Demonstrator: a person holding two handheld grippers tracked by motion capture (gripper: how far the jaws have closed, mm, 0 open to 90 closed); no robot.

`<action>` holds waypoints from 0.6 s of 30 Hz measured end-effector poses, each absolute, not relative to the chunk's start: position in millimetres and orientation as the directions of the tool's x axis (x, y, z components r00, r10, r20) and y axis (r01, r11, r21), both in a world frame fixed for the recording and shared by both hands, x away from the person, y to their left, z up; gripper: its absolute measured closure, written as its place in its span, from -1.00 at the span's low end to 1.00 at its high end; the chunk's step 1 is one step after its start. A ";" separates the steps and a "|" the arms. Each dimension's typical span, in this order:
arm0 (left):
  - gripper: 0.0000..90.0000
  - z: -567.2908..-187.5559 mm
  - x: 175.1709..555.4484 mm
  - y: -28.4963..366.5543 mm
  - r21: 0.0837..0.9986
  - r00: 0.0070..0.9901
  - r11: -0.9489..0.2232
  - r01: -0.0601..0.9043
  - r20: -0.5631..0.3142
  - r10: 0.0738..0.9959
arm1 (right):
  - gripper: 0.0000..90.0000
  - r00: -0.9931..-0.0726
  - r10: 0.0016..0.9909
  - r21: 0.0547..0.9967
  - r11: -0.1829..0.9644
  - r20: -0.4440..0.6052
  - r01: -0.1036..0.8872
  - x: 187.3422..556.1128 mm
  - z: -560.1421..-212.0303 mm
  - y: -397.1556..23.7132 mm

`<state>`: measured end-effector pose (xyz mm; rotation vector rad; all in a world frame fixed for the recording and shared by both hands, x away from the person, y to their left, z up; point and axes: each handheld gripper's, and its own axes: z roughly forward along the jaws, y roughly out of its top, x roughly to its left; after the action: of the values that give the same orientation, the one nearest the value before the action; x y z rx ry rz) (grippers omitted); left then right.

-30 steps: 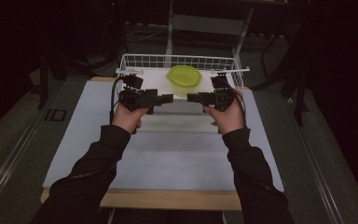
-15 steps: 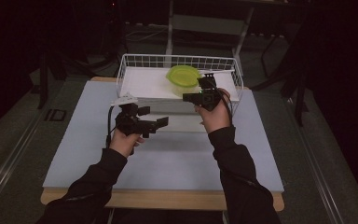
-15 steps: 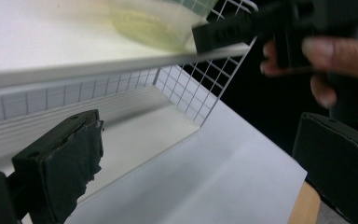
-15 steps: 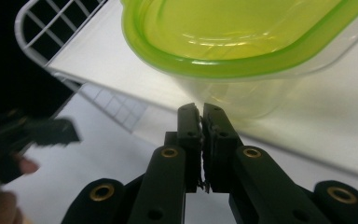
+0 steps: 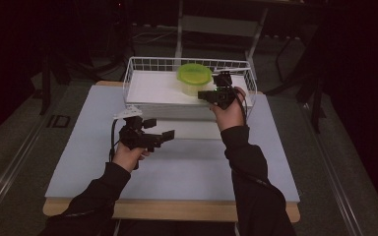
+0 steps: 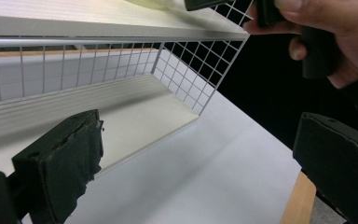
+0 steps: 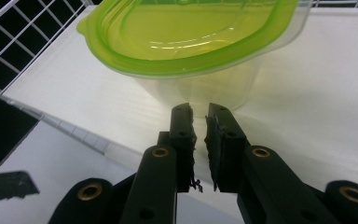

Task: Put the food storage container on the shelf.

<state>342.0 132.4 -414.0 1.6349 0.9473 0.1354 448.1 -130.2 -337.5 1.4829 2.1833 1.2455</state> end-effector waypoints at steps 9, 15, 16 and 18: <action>-0.94 -413.1 341.4 132.1 0.868 0.672 0.003 0.497 -0.386 0.632 | 0.66 -0.476 0.841 0.741 0.145 0.256 0.656 449.5 -337.3 -132.8; -0.94 -412.5 338.1 132.0 0.883 0.690 -0.021 0.469 -0.352 0.633 | 0.25 -0.558 0.797 0.765 0.206 0.231 0.611 425.3 -339.2 -130.6; -0.94 -412.0 336.8 131.9 0.890 0.699 -0.023 0.456 -0.342 0.629 | 0.17 -0.574 0.787 0.773 0.213 0.227 0.598 420.8 -339.6 -130.3; -0.94 -410.8 333.9 131.6 0.901 0.716 -0.033 0.433 -0.322 0.619 | -0.02 -0.607 0.767 0.788 0.236 0.208 0.569 412.0 -340.4 -128.9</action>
<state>333.9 131.6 -410.8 1.6630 0.8571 0.1835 412.0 -128.9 -340.4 1.2601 2.2853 1.3055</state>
